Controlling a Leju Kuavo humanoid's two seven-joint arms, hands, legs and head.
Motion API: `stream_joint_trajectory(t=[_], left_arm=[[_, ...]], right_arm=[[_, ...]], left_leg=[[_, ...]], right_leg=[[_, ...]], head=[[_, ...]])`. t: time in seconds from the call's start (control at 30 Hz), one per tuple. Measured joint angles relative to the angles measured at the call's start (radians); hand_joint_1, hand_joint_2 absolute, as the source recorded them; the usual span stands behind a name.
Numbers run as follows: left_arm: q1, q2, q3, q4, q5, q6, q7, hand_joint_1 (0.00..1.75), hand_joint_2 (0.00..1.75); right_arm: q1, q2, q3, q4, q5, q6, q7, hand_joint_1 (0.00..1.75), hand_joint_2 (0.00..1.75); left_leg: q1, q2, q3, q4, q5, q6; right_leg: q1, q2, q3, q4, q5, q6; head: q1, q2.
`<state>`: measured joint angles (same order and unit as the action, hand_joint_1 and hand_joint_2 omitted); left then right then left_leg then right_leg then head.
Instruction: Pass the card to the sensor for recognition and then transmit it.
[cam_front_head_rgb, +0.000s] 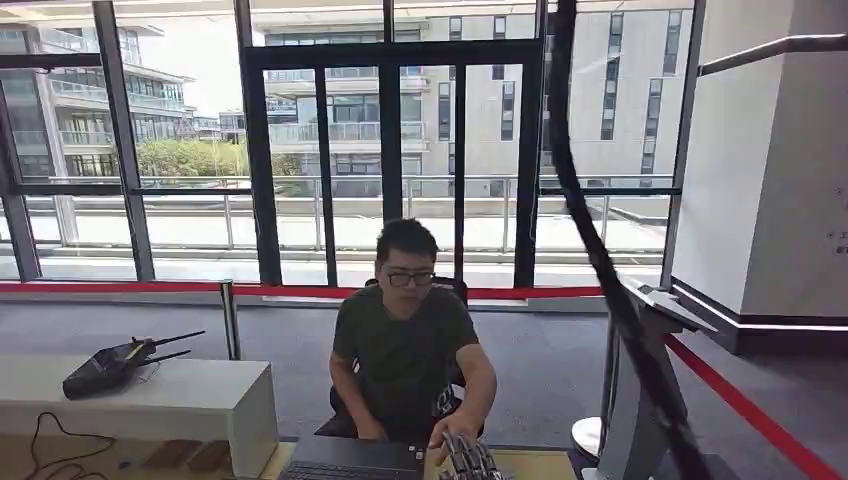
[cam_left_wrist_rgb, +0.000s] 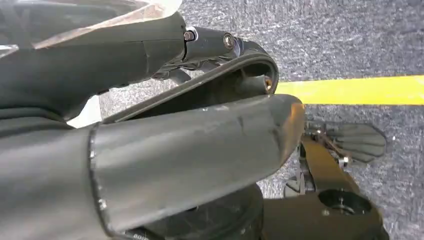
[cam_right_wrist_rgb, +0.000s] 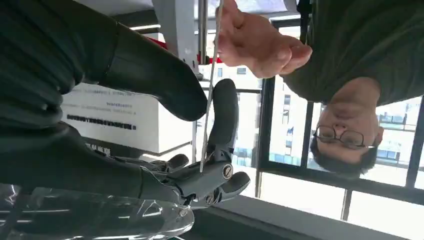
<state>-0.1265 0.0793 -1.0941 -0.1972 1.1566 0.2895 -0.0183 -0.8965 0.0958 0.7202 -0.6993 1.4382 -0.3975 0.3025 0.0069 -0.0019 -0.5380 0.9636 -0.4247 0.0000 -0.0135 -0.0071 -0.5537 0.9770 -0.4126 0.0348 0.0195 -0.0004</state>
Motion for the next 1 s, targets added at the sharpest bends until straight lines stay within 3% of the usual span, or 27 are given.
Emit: stream_joint_trajectory(t=[0.33,0.83,0.87,0.9,1.0], left_arm=[[0.002,-0.003,0.0,0.0,-0.005,-0.021,0.0,0.0,0.0],[0.002,-0.003,-0.001,0.0,-0.015,-0.023,-0.004,0.0,0.0],[0.002,-0.003,-0.001,0.0,-0.013,-0.022,-0.003,0.0,0.0],[0.002,-0.003,-0.001,0.0,-0.011,-0.02,-0.001,0.0,0.0],[0.002,-0.003,-0.001,0.0,-0.007,-0.014,0.001,0.0,0.0]], right_arm=[[-0.024,0.011,0.012,0.067,0.005,0.043,0.034,1.75,1.75],[-0.016,0.008,0.012,0.083,0.0,0.045,0.018,1.75,1.75],[-0.015,0.008,0.012,0.083,-0.002,0.043,0.015,0.0,1.75],[-0.013,0.008,0.012,0.083,-0.005,0.042,0.01,0.0,0.0],[-0.008,0.009,0.012,0.083,0.0,0.031,-0.003,0.0,0.0]], left_leg=[[0.0,0.0,0.0,0.0,0.0,0.0],[0.0,0.0,0.0,0.0,0.0,0.0],[0.0,0.0,0.0,0.0,0.0,0.0],[0.0,0.0,0.0,0.0,0.0,0.0],[0.0,0.0,0.0,0.0,0.0,0.0]], right_leg=[[0.0,0.0,0.0,0.0,0.0,0.0],[0.0,0.0,0.0,0.0,0.0,0.0],[0.0,0.0,-0.001,0.0,0.0,0.0],[0.0,0.0,-0.001,0.0,0.0,0.0],[0.0,0.0,0.0,0.0,0.0,0.0]], head=[[0.0,0.0],[0.0,0.0],[0.0,0.0],[0.0,0.0],[0.0,0.0]])
